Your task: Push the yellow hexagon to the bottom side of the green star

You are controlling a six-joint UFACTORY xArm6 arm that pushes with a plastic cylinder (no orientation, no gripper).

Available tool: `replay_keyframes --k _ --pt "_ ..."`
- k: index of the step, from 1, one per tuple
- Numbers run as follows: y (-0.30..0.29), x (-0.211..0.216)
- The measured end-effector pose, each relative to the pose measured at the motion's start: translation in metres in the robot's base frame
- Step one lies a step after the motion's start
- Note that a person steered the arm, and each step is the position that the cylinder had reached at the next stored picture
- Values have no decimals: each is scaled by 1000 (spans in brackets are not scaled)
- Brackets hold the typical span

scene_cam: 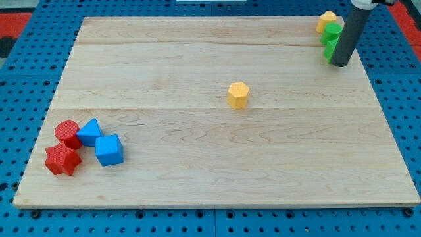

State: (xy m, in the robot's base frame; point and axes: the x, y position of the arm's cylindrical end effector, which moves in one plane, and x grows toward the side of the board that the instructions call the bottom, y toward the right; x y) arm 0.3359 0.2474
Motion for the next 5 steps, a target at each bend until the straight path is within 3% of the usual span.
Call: replay_keyframes --k 2,5 --pt "-5 27" --pt "-155 32"
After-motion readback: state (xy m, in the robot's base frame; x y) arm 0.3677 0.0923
